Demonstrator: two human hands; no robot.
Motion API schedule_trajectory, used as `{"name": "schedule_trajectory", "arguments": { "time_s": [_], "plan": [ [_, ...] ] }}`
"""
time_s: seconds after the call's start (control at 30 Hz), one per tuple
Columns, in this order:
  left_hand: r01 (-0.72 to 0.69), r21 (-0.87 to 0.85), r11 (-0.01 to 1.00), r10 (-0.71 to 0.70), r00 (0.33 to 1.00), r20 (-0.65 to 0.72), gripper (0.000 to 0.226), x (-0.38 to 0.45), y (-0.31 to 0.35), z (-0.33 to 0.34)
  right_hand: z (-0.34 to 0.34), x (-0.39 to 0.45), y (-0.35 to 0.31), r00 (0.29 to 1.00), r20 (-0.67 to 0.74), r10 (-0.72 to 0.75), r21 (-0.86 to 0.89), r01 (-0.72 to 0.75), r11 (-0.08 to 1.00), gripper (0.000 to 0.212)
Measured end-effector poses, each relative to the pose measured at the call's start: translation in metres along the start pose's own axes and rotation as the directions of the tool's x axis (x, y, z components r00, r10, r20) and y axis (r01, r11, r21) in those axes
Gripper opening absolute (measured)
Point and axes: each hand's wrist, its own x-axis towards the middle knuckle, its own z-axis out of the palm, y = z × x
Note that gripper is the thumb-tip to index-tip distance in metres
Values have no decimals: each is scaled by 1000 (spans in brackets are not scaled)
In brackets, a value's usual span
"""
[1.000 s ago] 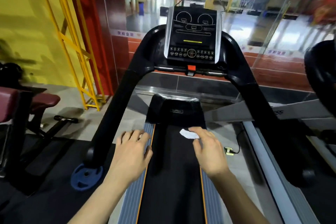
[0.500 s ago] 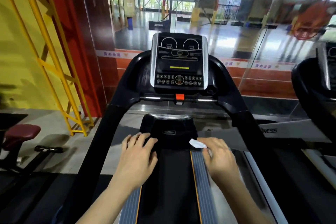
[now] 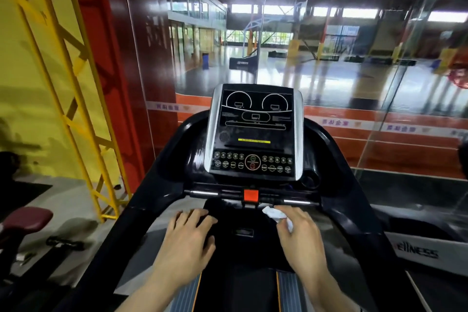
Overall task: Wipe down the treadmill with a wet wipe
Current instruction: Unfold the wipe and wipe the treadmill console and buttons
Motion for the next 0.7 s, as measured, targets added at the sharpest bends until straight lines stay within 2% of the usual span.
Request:
{"name": "schedule_trajectory", "arguments": {
  "time_s": [0.27,0.53,0.63,0.7],
  "plan": [
    [-29,19,999,30,995,-93,34,123,-24,41,17,126,11,997,-42,-67,-23,66,998,39],
    [-54,-10,998,52,985,-166,35,274,-86,76,47,293,12,987,-68,-144,-83,138,987,37],
    [-75,-11,997,72,981,-179,33,327,-110,89,65,352,9,978,-129,-163,-100,151,984,38],
    [-74,11,997,75,984,-162,38,358,-122,96,77,383,10,972,-158,-175,-108,159,981,37]
  ]
}}
